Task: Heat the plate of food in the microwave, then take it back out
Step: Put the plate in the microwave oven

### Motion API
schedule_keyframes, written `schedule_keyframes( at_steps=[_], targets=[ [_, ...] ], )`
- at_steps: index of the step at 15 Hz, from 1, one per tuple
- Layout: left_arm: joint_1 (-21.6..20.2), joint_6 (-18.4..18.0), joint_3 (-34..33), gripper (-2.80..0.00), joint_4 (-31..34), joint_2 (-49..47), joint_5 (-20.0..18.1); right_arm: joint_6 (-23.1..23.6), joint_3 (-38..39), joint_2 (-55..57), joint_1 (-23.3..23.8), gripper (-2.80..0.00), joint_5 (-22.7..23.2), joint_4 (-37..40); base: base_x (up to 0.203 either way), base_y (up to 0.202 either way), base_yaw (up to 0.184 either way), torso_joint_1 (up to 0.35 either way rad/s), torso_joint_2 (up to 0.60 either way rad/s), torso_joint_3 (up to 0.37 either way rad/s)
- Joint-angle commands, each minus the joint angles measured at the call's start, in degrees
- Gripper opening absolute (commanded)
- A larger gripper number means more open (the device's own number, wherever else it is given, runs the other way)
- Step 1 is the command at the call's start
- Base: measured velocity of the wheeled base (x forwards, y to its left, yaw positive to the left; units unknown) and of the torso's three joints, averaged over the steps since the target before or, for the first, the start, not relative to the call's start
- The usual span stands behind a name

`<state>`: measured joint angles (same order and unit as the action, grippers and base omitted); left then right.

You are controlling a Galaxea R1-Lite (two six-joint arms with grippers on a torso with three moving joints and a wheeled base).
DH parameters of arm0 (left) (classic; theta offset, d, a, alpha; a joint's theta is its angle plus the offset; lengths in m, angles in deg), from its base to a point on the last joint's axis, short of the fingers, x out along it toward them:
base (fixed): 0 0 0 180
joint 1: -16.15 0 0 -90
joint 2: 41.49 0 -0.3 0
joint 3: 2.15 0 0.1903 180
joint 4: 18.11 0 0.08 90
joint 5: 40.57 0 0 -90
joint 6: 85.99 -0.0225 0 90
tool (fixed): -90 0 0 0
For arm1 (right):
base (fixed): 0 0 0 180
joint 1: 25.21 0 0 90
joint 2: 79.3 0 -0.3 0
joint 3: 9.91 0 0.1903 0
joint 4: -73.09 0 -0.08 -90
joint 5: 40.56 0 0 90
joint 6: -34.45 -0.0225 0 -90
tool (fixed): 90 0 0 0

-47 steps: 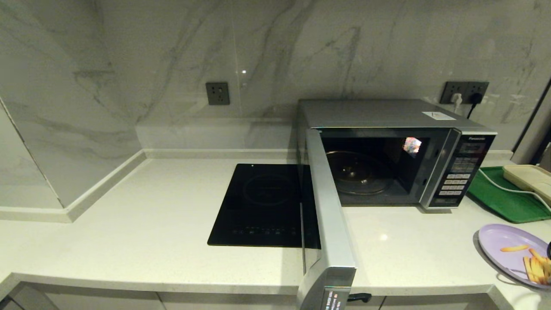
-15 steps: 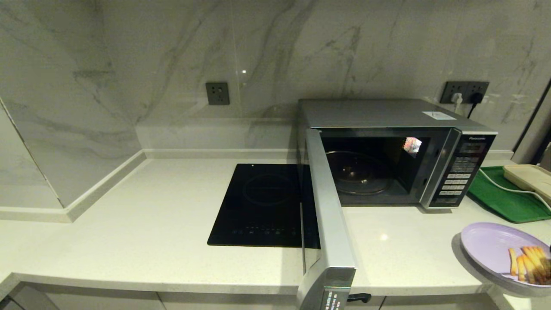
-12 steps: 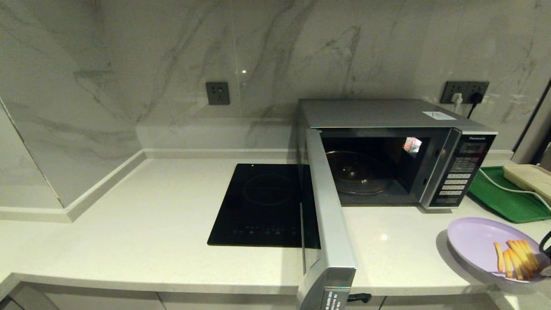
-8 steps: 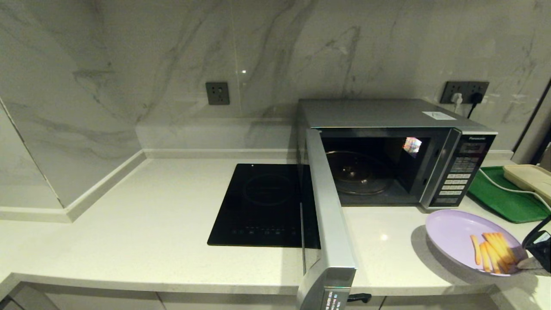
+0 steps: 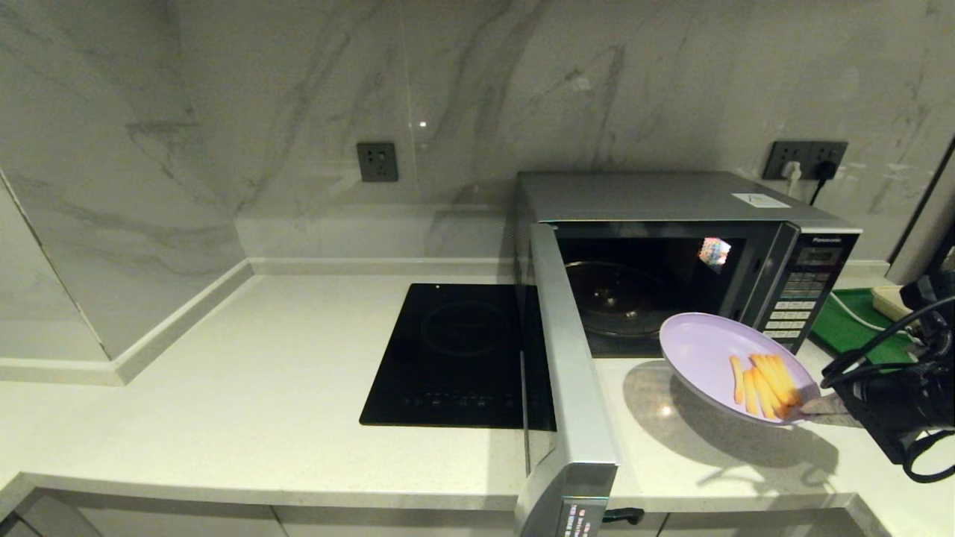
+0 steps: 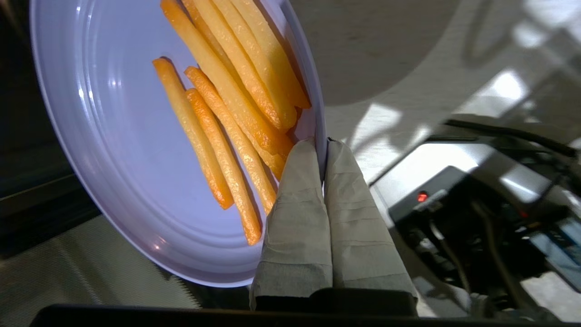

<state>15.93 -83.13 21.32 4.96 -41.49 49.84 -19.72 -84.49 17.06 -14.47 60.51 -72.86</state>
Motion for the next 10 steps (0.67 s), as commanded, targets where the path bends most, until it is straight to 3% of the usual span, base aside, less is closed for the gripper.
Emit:
schedule_keyframes(
  at_steps=[1,7,10],
  targets=[
    [0.02,0.05,-0.01,-2.8,-0.05,0.0,0.02,-3.32,-3.54,3.5,-3.55,-2.8,0.01,0.04,0.0,0.0,0.0,0.0,0.0,0.0],
    [-0.04,0.05,-0.01,-2.8,-0.05,0.0,0.02,-10.46,-11.44,9.74,-11.98,-2.8,-3.16,-0.3,0.0,0.0,0.0,0.0,0.0,0.0],
    [-0.03,0.05,-0.01,-2.8,-0.05,0.09,0.02,-11.74,-15.74,13.29,-13.77,-2.8,-4.0,-0.31,0.0,0.0,0.0,0.0,0.0,0.0]
  ],
)
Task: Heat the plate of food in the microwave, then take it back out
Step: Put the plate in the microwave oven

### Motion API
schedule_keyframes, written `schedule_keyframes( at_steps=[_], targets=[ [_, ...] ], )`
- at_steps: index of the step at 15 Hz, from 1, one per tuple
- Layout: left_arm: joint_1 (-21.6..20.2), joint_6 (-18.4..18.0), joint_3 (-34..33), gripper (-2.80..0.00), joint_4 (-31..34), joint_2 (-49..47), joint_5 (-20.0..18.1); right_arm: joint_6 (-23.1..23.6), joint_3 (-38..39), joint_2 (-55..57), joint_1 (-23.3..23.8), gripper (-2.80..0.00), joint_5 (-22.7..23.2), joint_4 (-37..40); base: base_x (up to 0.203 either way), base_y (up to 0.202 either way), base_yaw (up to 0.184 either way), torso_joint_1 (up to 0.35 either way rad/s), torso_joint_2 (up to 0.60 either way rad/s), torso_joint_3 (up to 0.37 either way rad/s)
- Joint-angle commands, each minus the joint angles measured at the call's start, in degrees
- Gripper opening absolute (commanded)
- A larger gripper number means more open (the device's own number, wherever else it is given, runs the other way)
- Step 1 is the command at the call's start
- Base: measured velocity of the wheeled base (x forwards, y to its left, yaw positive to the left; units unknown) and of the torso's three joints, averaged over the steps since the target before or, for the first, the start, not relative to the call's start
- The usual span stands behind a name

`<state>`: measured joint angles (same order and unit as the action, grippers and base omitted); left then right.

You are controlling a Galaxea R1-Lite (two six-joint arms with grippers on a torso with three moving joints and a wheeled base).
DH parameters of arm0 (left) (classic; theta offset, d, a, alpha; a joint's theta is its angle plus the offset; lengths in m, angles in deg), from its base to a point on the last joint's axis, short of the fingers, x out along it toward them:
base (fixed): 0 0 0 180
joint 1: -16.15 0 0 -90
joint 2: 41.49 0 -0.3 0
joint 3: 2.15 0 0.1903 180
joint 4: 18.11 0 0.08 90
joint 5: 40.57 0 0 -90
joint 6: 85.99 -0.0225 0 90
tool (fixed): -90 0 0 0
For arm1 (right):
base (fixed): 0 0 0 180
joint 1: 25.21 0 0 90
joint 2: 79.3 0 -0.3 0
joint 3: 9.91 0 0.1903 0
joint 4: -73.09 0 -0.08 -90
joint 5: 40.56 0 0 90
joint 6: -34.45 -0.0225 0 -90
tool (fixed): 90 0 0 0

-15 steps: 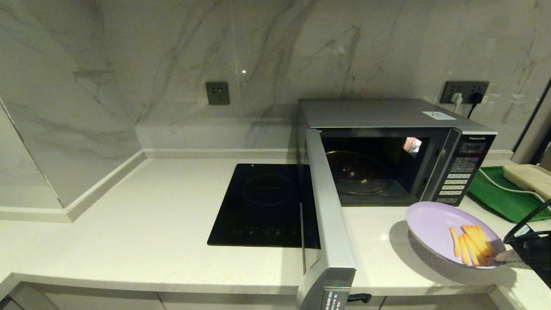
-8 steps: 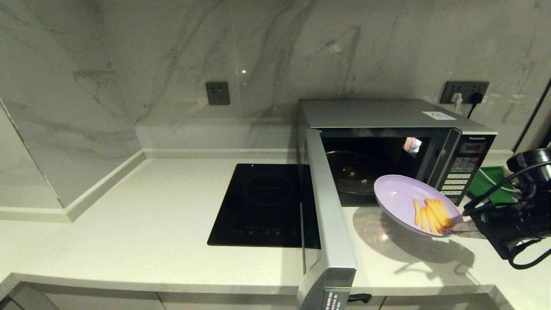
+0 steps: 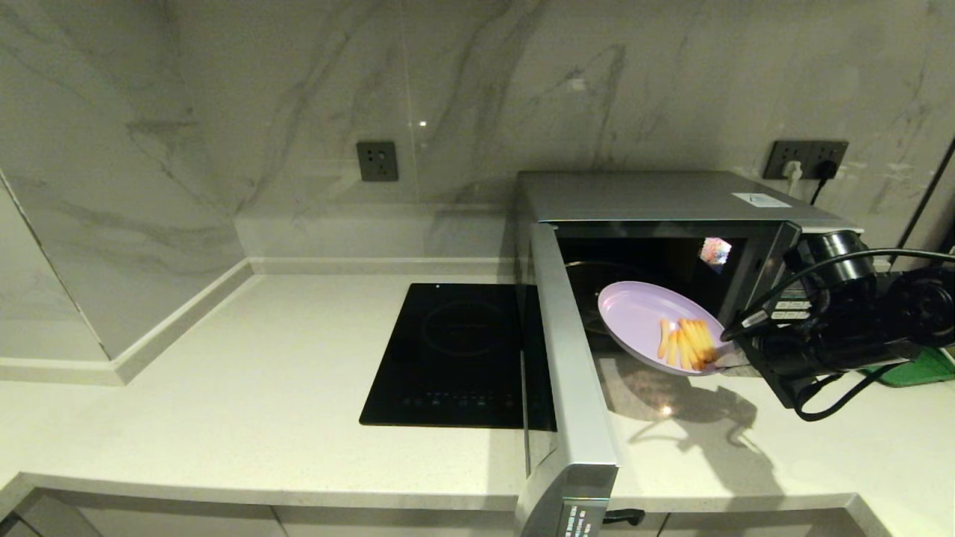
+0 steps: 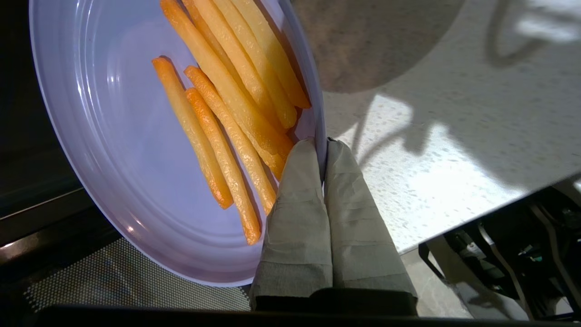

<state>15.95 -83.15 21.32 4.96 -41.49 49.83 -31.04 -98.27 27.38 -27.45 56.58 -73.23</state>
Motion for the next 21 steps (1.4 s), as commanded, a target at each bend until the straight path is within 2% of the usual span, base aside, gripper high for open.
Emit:
schedule_keyframes(
  at_steps=[1,6,10,21],
  targets=[
    [-0.06,0.06,-0.01,-2.8,-0.05,0.02,0.04,-0.43,-3.15,4.14,-1.18,-2.8,-0.1,0.06,0.0,0.0,0.0,0.0,0.0,0.0],
    [0.01,0.06,-0.01,-2.8,-0.05,0.0,0.04,-0.68,-9.4,9.55,-1.63,-2.8,-1.44,-0.13,0.0,0.0,0.0,0.0,0.0,0.0],
    [-0.01,0.06,-0.01,-2.8,-0.05,0.09,0.04,-0.6,-12.33,13.09,-1.63,-2.8,-1.51,-3.74,0.0,0.0,0.0,0.0,0.0,0.0],
    [-0.06,0.06,-0.01,-2.8,-0.05,0.0,0.04,-0.25,-23.93,21.6,-2.12,-2.8,-1.64,-3.89,0.0,0.0,0.0,0.0,0.0,0.0]
  ],
)
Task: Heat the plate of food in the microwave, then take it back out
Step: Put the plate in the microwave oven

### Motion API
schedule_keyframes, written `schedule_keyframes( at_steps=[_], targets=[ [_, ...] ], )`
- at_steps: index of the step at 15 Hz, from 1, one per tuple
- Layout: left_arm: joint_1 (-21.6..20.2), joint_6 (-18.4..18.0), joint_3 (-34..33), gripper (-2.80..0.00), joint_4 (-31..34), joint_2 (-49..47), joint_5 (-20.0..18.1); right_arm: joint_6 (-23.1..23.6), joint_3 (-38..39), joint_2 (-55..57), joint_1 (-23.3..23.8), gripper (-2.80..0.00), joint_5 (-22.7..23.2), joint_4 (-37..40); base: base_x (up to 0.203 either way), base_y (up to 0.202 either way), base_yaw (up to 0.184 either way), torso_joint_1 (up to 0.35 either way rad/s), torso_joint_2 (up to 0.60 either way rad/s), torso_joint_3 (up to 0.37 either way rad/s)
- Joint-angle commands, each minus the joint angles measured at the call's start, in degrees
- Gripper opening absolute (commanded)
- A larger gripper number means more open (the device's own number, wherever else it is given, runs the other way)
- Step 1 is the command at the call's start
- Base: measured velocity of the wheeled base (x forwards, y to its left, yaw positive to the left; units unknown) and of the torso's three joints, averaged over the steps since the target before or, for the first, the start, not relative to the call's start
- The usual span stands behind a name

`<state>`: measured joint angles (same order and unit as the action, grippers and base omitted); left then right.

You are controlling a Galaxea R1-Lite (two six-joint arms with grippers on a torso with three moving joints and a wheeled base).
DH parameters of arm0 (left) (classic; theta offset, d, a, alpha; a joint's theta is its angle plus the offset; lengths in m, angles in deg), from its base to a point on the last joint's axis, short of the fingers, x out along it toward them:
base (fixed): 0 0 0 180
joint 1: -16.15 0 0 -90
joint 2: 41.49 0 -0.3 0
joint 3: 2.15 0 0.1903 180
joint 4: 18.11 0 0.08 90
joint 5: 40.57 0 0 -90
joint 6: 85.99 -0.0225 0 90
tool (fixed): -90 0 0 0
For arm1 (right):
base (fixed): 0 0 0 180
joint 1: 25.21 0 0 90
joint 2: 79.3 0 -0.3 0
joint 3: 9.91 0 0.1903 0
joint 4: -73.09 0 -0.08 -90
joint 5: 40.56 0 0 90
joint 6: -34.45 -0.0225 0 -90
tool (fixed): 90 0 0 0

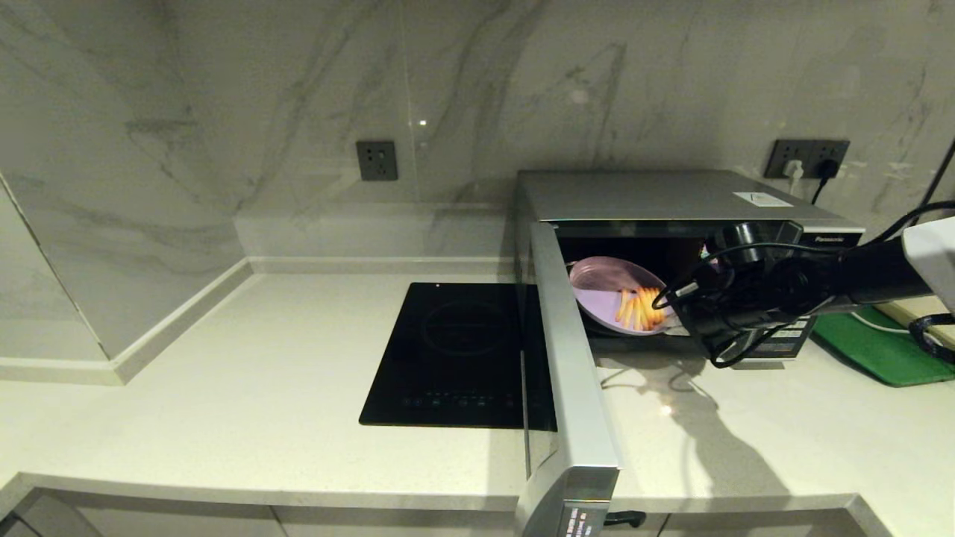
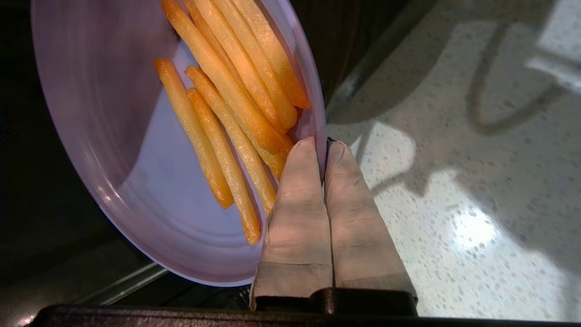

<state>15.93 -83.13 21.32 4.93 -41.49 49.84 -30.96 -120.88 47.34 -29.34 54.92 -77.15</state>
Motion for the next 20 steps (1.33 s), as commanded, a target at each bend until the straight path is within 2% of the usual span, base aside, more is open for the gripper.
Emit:
schedule_keyframes(
  at_steps=[1,12,20],
  targets=[
    [-0.04,0.04,-0.01,-2.8,-0.03,0.09,0.02,-0.29,-2.38,2.15,-0.26,-2.8,-0.03,0.03,0.0,0.0,0.0,0.0,0.0,0.0],
    [-0.04,0.04,-0.01,-2.8,-0.03,0.0,0.02,0.01,-10.48,7.82,-0.59,-2.8,-1.53,0.02,0.0,0.0,0.0,0.0,0.0,0.0],
    [-0.04,0.04,-0.01,-2.8,-0.03,0.02,0.02,1.76,-12.07,9.59,-0.9,-2.8,-4.33,0.12,0.0,0.0,0.0,0.0,0.0,0.0]
  ],
)
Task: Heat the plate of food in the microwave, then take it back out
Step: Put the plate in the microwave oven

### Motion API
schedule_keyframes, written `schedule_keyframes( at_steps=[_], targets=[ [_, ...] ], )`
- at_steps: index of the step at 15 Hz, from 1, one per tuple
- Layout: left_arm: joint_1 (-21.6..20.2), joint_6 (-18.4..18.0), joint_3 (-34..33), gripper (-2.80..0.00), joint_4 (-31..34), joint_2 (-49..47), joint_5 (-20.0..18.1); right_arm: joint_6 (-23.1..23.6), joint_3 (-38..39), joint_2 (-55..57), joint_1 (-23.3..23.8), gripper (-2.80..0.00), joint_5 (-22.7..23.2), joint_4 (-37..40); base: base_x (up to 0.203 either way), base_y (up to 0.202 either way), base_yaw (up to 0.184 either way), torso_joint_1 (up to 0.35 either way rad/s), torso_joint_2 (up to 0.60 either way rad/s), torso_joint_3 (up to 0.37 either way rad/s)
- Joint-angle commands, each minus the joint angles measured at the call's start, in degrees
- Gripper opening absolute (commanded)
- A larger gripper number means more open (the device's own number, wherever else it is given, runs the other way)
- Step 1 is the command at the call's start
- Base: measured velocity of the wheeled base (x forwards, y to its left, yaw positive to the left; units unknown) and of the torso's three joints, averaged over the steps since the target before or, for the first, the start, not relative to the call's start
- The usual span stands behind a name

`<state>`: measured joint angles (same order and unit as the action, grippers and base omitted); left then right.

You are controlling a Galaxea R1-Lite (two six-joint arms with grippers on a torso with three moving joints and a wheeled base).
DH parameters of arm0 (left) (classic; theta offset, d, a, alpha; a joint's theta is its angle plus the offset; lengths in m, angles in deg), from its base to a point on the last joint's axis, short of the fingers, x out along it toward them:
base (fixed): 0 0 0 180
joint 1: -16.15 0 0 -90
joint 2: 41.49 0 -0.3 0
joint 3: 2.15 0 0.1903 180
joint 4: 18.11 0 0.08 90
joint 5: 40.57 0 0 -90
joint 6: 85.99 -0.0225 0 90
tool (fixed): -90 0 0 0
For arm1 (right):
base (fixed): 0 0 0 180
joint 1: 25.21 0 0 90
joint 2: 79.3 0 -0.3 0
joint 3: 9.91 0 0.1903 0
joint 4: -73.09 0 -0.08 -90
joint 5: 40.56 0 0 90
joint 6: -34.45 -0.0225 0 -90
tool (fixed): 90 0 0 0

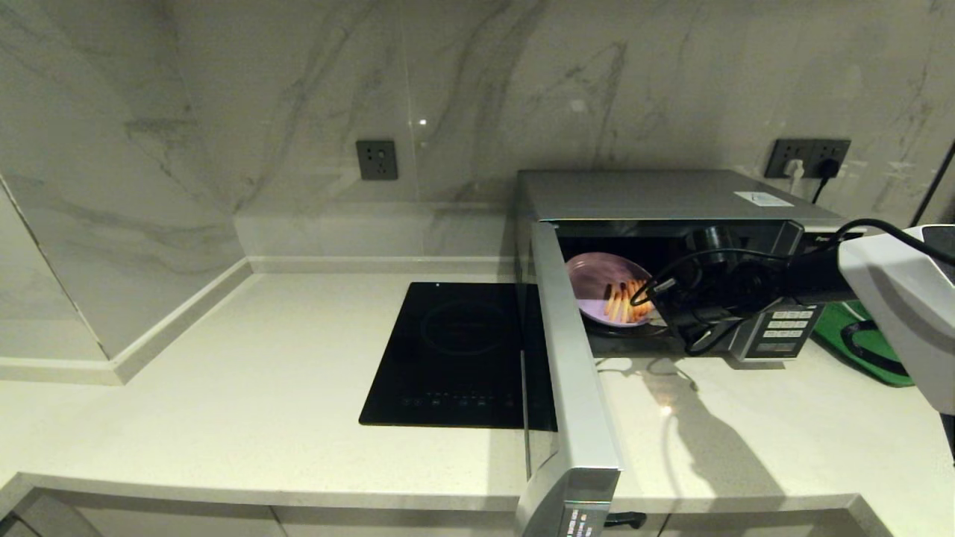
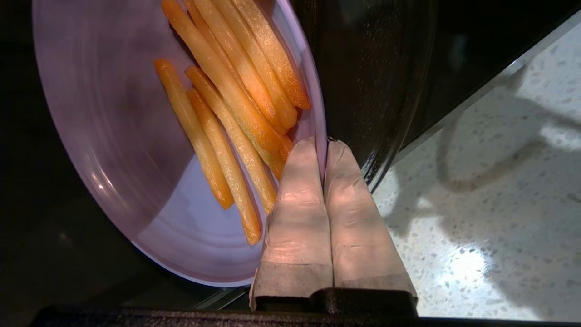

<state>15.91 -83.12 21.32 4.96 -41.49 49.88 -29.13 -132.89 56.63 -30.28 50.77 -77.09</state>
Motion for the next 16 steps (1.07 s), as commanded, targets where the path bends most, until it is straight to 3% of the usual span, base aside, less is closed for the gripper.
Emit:
schedule_keyframes(
  at_steps=[1,13,14,15,16],
  targets=[
    [-0.02,0.04,-0.01,-2.8,-0.05,0.09,-0.01,-0.06,0.01,0.29,0.04,-2.8,-0.19,0.06,0.0,0.0,0.0,0.0,0.0,0.0],
    [-0.02,0.04,-0.01,-2.8,-0.05,0.09,-0.01,0.03,-0.32,0.29,0.06,-2.8,-1.59,0.32,0.0,0.0,0.0,0.0,0.0,0.0],
    [0.06,0.04,-0.01,-2.8,-0.05,0.09,-0.01,0.03,-0.41,0.28,0.06,-1.68,-1.59,0.32,0.0,0.0,0.0,0.0,0.0,0.0],
    [-0.02,0.04,-0.01,-2.8,-0.05,0.04,-0.01,0.03,-0.41,0.21,0.06,0.0,-1.59,0.32,0.0,0.0,0.0,0.0,0.0,0.0],
    [-0.02,0.04,-0.01,-2.8,-0.05,0.0,-0.01,0.12,-0.32,0.12,0.06,0.0,-1.59,0.32,0.0,0.0,0.0,0.0,0.0,0.0]
  ],
)
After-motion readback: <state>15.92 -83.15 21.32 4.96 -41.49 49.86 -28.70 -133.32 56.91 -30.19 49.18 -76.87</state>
